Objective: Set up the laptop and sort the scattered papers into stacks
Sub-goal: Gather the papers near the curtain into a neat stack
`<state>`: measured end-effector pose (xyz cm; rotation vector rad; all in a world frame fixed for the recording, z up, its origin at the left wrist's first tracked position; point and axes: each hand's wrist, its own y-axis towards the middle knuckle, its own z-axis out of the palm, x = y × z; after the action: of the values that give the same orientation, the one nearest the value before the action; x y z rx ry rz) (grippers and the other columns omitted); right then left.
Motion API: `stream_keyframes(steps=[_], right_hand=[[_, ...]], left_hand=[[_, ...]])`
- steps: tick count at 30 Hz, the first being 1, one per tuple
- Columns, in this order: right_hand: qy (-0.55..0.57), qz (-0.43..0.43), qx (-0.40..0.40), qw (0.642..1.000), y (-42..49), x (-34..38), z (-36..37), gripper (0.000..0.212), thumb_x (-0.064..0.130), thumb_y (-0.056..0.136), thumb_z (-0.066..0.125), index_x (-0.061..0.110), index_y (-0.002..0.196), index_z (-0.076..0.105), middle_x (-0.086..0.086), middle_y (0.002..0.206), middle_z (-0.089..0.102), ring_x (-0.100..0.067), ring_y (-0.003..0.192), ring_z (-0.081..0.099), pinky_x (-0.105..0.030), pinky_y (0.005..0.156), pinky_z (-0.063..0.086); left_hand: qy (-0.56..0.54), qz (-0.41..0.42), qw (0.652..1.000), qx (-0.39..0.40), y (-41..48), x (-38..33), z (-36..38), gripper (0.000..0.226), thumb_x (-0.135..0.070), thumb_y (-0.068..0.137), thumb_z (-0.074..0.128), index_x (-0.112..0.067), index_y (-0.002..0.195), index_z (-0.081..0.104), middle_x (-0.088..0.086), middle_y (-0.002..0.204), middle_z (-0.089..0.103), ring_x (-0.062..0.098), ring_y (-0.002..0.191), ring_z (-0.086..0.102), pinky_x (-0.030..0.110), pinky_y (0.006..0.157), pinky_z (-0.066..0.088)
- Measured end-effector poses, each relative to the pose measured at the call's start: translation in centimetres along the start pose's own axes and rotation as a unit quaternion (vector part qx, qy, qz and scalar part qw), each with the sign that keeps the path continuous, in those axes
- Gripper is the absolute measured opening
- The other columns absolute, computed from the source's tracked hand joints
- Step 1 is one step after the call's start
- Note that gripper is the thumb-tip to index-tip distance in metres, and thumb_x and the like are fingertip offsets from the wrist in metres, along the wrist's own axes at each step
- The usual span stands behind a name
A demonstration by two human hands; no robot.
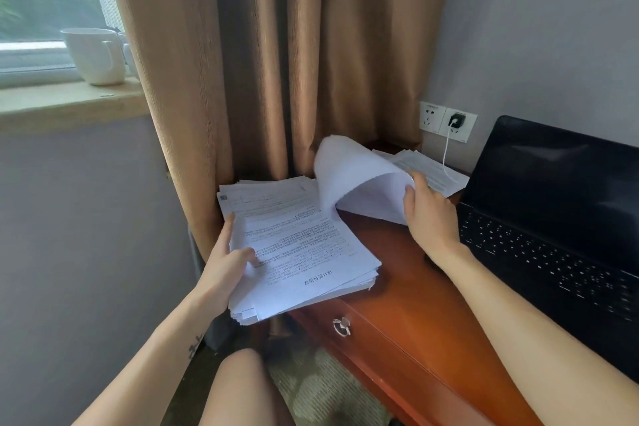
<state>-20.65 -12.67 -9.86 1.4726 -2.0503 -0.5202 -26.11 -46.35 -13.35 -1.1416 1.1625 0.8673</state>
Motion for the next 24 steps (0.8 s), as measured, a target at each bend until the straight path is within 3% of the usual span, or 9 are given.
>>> stream_keyframes(steps=[4,7,10,13,16,18,21,24], right_hand=[[0.038,-0.023,-0.004,0.999,0.7,1.3,-1.8,0.031,0.023,0.107,0.041,0.012,0.133,0.053,-0.010,0.090,0.069,-0.032,0.078,0.065,-0.040,0.061,0.050],[0.132,-0.051,0.056,0.988,1.0,3.0,-2.5,0.028,0.030,0.108,0.039,0.014,0.120,0.058,-0.003,0.089,0.067,-0.025,0.081,0.061,-0.041,0.068,0.049],[0.231,-0.039,0.060,0.970,1.4,4.7,-3.4,0.032,0.036,0.109,0.039,0.015,0.107,0.062,0.004,0.088,0.068,-0.018,0.081,0.063,-0.039,0.069,0.049],[0.308,-0.005,0.045,0.950,2.3,5.7,-4.5,0.037,0.036,0.108,0.042,0.007,0.096,0.061,-0.009,0.081,0.066,-0.026,0.074,0.059,-0.042,0.067,0.046],[0.390,0.046,0.031,0.919,2.8,5.9,-5.1,0.042,0.037,0.107,0.044,0.001,0.098,0.062,-0.017,0.087,0.066,-0.026,0.071,0.054,-0.034,0.067,0.042],[0.400,0.076,0.047,0.912,2.8,5.7,-5.0,0.040,0.037,0.107,0.045,0.004,0.102,0.066,-0.007,0.083,0.067,-0.016,0.069,0.055,-0.029,0.068,0.041],[0.399,0.111,0.132,0.901,1.8,5.4,-3.6,0.030,0.032,0.108,0.045,0.017,0.108,0.070,0.011,0.094,0.070,-0.003,0.085,0.065,-0.016,0.068,0.048],[0.368,0.118,0.210,0.898,-0.1,4.9,-1.3,0.030,0.034,0.108,0.044,0.018,0.110,0.069,0.009,0.099,0.071,-0.003,0.091,0.065,-0.007,0.063,0.046]], left_hand=[[0.009,0.000,1.000,-0.005,-0.3,-0.2,0.1,0.088,0.008,0.095,0.050,-0.047,0.160,0.027,-0.016,0.142,0.036,0.029,0.136,0.049,0.054,0.109,0.049],[0.002,-0.014,1.000,-0.010,-0.4,-0.4,0.1,0.085,0.008,0.095,0.049,-0.044,0.159,0.031,-0.011,0.138,0.040,0.030,0.128,0.056,0.053,0.104,0.054],[-0.001,-0.023,1.000,-0.007,-0.4,-0.4,0.0,0.084,0.008,0.095,0.050,-0.043,0.159,0.030,-0.006,0.138,0.044,0.030,0.122,0.060,0.053,0.100,0.056],[0.003,-0.030,1.000,0.000,-0.3,-0.3,-0.2,0.084,0.006,0.095,0.051,-0.042,0.159,0.028,-0.002,0.144,0.045,0.032,0.123,0.060,0.055,0.101,0.055],[0.011,-0.022,1.000,0.009,-0.4,-0.4,-0.3,0.084,0.005,0.095,0.052,-0.041,0.160,0.028,-0.001,0.155,0.041,0.030,0.127,0.056,0.052,0.101,0.055],[0.016,-0.017,1.000,0.013,-0.6,-0.5,-0.3,0.083,0.005,0.095,0.053,-0.040,0.160,0.029,-0.003,0.161,0.035,0.029,0.129,0.052,0.048,0.100,0.056],[0.012,-0.019,1.000,0.014,-0.9,-0.5,-0.3,0.080,0.004,0.096,0.050,-0.038,0.160,0.029,-0.005,0.161,0.035,0.027,0.134,0.049,0.048,0.103,0.053],[-0.022,-0.024,0.999,0.021,-0.9,-0.3,-0.6,0.073,-0.006,0.097,0.046,-0.038,0.160,0.030,-0.004,0.152,0.050,0.027,0.131,0.056,0.054,0.111,0.048]])
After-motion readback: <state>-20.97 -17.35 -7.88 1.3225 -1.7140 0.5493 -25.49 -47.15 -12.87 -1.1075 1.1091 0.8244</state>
